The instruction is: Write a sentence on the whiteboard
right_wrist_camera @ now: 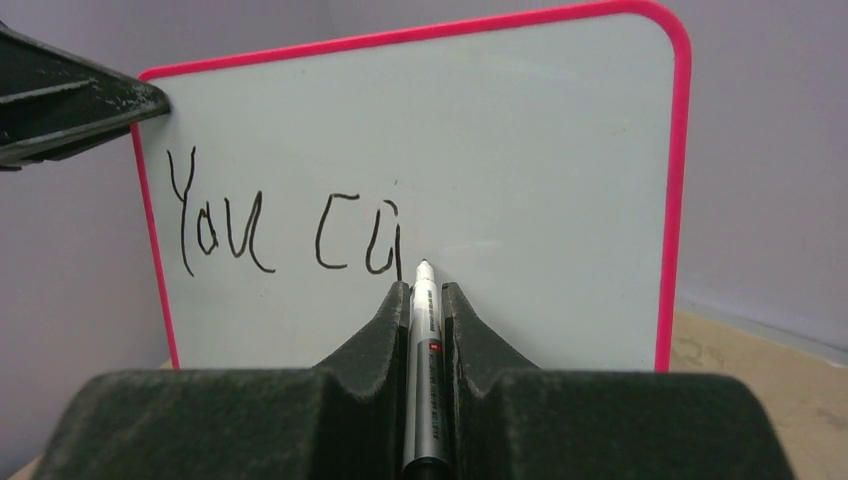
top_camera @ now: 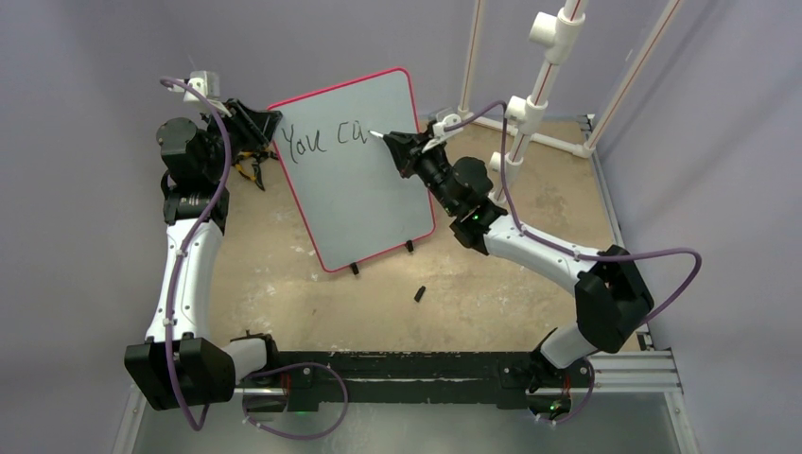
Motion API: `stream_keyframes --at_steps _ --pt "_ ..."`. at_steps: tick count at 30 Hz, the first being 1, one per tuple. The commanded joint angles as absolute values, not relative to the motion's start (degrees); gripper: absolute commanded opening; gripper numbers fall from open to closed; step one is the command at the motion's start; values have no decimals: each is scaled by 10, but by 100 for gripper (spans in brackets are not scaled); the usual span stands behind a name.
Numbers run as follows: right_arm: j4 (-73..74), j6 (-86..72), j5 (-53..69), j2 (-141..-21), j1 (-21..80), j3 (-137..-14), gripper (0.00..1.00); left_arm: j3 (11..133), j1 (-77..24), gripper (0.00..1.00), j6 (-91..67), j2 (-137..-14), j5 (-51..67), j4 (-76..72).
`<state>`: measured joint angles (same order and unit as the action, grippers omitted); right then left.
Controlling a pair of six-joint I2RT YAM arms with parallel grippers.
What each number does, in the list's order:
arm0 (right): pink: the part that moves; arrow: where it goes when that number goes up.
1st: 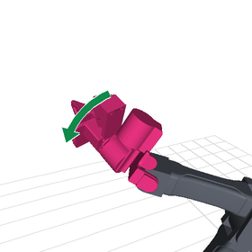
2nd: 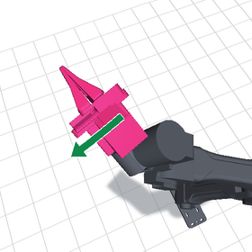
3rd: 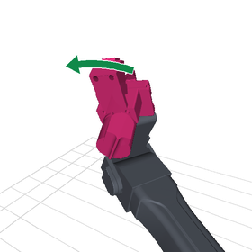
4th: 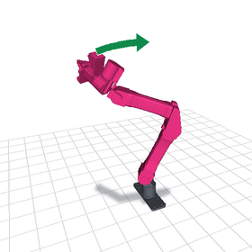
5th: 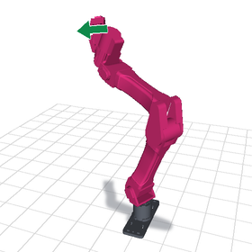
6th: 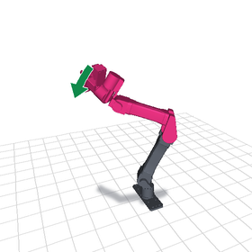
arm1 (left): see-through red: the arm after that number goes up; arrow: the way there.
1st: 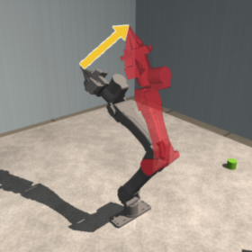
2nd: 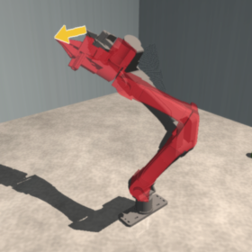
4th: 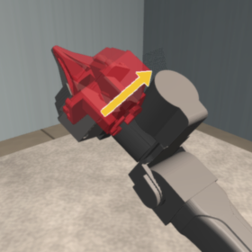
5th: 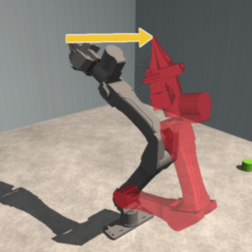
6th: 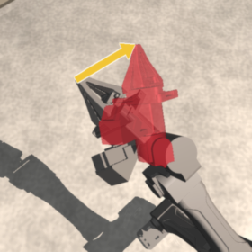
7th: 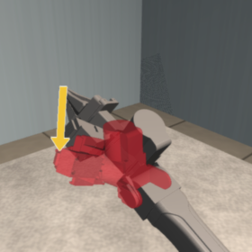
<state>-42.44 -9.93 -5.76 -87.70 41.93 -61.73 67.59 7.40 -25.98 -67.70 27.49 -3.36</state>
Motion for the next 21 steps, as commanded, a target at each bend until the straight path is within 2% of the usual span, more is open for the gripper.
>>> stream_keyframes --at_steps 1,13,21 --pt "-443 -83 -65 -872 417 -666 0 674 78 29 -264 -681 285 -51" --pt "-441 -78 -59 -906 415 -705 0 673 82 26 -265 -686 294 -52" --pt "-434 -77 -67 -904 412 -689 0 673 83 26 -268 -687 297 -56"
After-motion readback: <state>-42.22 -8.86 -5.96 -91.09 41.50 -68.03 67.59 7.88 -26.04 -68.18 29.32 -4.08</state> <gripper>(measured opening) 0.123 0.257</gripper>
